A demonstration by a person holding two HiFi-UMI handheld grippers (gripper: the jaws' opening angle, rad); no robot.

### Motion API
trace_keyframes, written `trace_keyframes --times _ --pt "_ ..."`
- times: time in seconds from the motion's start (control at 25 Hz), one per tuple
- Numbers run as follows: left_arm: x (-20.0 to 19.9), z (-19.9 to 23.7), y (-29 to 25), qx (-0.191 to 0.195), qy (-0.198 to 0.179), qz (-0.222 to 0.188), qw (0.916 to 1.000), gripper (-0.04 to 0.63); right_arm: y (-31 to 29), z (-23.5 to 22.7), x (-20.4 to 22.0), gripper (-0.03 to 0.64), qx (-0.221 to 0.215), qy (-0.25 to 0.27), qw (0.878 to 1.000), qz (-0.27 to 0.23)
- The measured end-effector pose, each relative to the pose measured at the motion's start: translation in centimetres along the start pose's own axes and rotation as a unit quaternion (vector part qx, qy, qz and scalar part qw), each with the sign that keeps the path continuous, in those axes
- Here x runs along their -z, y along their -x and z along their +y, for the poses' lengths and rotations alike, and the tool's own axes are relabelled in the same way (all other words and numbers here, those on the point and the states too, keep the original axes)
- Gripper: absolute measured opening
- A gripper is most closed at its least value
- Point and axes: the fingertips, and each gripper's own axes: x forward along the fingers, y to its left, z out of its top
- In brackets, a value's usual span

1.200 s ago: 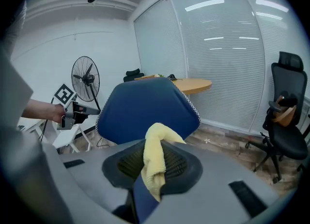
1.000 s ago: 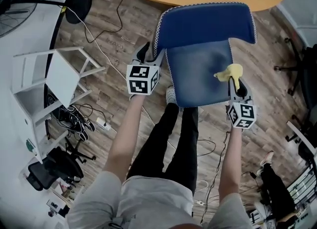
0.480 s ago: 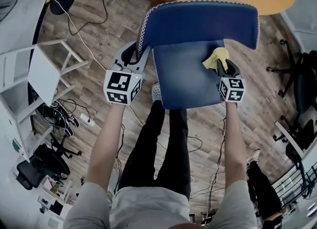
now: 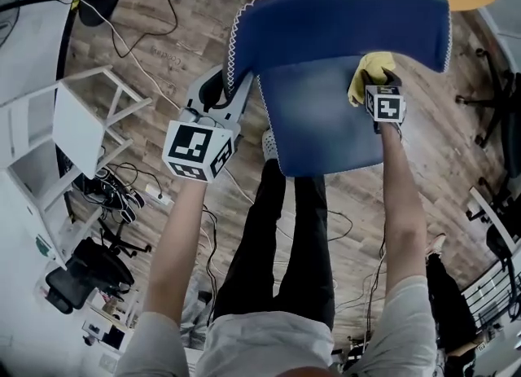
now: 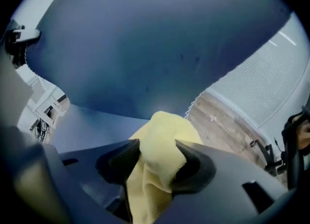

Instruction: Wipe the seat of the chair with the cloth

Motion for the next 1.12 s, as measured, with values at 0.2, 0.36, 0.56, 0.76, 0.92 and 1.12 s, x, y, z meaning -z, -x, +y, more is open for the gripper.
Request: trace_keyframes --times 0.2,0.36,0.56,0.76,0.92,1.12 --pt "-0.2 -0.2 -0.4 0.008 -0.025 0.015 0.9995 0.132 -0.2 -0.7 0.0 0.247 -0.011 -0.030 0.999 -0.023" --pt "0.1 -0.2 -0.8 0.009 -0.023 0.019 0.9995 0.132 -0.1 0.8 -0.4 0.143 -0.010 0.011 0.999 -0.037" --pt "0.1 -0.2 -1.1 0.010 -0.017 0.018 0.9996 0.132 0.1 1.2 -0.5 0.092 0.040 -0.063 0.995 -0.067" --pt "0.1 -0.2 -1.2 0.007 -0.014 0.013 0.9998 0.132 0.1 2.2 -0.8 0.087 0.054 -0.113 0.988 -0.085" --pt "0.1 -0.2 -1.1 0.012 -0.012 0.015 0.9997 0.132 0.1 3.6 -1.0 0.087 0.071 -0.119 0.987 -0.083" --pt "0.2 -0.2 -1.1 0.015 -0.006 0.012 0.9998 0.135 -0.3 6.1 -1.7 0.087 0.083 -0.100 0.989 -0.072"
